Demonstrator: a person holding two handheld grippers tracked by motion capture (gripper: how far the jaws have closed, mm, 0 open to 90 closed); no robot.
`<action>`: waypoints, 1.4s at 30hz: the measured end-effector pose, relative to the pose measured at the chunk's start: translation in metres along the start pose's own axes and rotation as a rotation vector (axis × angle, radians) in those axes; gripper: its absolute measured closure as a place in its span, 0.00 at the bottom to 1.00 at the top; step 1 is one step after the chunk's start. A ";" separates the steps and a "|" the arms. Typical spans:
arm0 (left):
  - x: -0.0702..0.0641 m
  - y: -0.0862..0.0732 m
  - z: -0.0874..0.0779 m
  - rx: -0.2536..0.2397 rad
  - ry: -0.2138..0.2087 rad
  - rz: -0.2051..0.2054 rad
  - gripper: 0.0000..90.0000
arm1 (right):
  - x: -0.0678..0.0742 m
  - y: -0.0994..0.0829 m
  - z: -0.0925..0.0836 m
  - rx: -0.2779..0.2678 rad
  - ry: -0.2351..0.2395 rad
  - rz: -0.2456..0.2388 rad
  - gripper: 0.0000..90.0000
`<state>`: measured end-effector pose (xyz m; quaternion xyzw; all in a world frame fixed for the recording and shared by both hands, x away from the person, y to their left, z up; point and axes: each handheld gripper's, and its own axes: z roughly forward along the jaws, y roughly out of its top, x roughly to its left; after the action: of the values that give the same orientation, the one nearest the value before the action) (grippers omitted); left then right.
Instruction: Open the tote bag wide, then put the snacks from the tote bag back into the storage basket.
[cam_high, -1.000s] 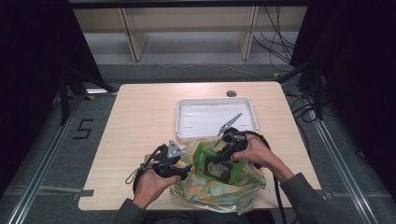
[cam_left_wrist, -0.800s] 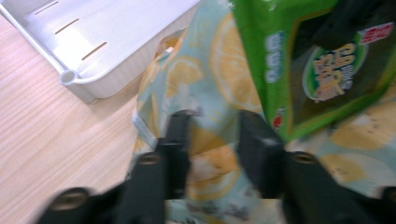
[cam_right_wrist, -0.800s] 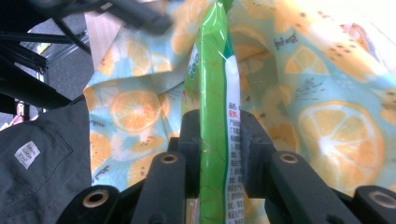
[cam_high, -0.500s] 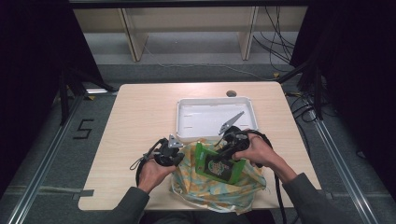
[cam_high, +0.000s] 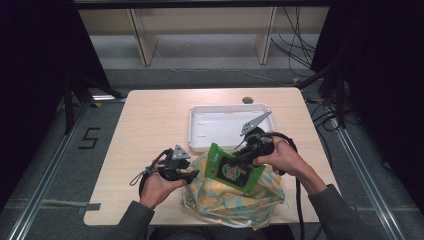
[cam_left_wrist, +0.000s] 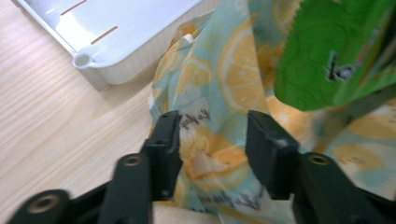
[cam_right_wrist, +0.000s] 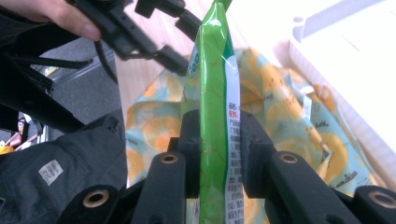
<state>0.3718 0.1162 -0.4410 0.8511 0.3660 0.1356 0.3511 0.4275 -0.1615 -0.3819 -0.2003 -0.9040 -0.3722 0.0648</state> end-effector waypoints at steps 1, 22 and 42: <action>0.000 -0.001 -0.004 -0.008 0.000 -0.002 0.54 | 0.000 0.001 -0.002 0.000 0.001 -0.007 0.83; -0.015 -0.049 -0.050 -0.064 0.084 -0.008 0.30 | -0.005 0.003 -0.046 -0.119 -0.039 0.031 0.83; -0.021 -0.064 -0.061 -0.044 0.137 -0.013 0.26 | -0.031 -0.007 -0.082 -0.284 -0.110 0.147 0.83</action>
<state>0.2934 0.1623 -0.4419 0.8295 0.3916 0.1996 0.3446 0.4508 -0.2330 -0.3358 -0.2931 -0.8274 -0.4789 0.0135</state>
